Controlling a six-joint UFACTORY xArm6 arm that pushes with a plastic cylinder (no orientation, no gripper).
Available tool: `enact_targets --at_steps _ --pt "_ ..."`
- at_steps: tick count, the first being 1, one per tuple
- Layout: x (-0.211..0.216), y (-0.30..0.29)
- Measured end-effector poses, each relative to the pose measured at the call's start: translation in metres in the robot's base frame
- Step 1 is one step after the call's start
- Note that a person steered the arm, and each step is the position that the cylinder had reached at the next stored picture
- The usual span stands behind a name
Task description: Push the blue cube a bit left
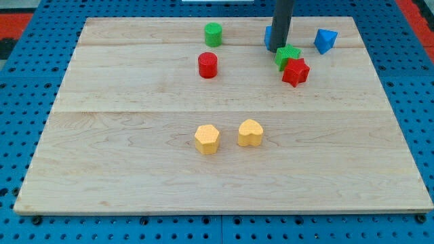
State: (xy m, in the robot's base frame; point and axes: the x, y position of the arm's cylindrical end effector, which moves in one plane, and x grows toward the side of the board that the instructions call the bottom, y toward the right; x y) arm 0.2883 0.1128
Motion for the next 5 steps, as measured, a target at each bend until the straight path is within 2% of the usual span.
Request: enact_targets --at_steps 2,3,5 --pt "-0.043 0.056" --pt "-0.059 0.063" --pt "-0.043 -0.012"
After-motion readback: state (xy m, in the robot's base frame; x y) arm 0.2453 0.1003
